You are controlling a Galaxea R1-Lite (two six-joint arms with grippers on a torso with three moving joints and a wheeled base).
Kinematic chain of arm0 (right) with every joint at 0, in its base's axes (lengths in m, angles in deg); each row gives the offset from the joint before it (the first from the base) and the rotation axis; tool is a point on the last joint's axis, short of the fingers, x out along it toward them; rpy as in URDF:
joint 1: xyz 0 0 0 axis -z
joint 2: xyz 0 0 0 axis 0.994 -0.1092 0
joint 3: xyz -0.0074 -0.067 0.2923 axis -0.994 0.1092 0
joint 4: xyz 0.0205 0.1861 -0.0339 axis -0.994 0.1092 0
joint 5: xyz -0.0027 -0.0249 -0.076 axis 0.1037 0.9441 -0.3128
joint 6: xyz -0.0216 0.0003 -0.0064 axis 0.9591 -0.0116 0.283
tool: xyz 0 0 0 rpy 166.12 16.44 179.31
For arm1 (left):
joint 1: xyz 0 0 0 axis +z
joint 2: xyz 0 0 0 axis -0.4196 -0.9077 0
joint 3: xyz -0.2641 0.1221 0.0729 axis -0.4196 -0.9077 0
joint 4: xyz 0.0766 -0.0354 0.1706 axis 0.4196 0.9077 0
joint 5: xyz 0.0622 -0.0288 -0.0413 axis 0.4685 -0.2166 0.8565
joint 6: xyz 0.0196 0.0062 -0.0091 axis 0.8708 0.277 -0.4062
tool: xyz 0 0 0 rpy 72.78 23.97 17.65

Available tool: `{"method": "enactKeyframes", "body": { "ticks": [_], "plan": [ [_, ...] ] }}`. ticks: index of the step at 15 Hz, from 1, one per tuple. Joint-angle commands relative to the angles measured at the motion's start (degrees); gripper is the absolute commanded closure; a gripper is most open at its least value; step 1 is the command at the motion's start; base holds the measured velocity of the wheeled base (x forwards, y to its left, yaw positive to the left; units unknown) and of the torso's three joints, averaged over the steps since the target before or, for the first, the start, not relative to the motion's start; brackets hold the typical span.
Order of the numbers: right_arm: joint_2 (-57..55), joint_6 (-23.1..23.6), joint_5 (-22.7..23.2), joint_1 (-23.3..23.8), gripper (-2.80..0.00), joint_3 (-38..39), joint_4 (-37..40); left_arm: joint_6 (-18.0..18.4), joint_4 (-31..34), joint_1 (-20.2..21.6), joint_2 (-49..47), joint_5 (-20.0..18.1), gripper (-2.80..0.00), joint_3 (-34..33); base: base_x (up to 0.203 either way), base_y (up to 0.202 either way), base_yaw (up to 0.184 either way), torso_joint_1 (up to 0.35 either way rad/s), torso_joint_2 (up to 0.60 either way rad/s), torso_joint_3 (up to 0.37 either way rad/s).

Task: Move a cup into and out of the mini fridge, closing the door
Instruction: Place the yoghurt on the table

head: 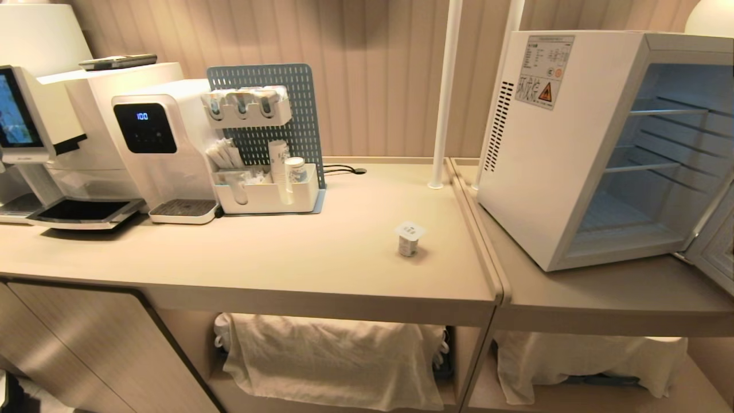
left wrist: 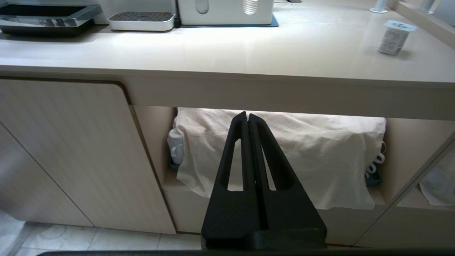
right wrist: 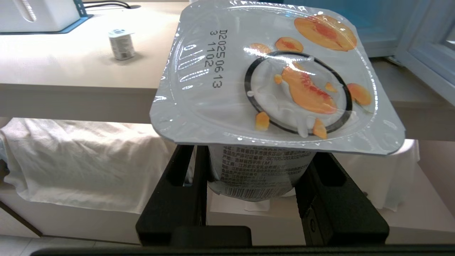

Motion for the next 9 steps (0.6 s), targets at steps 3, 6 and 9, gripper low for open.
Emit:
{"method": "enactKeyframes", "body": {
  "ticks": [3, 6, 9],
  "plan": [
    [-0.09, 0.14, 0.02, -0.02, 0.00, 0.00, 0.08, -0.03, -0.05, -0.02, 0.02, 0.00, 0.00, 0.02, 0.000, 0.193, 0.002, 0.003, 0.00, 0.000],
    [-0.09, 0.05, 0.02, -0.02, 0.00, 0.00, 0.08, -0.03, -0.05, -0.02, 0.02, 0.00, 0.00, -0.05, 0.000, 0.195, 0.002, 0.001, 0.00, 0.002],
    [-0.09, 0.05, 0.02, -0.02, 0.00, 0.00, 0.08, -0.03, -0.01, -0.02, 0.02, 0.00, 0.00, -0.01, 0.000, 0.194, 0.002, 0.003, 0.00, 0.003]
  ]
}}
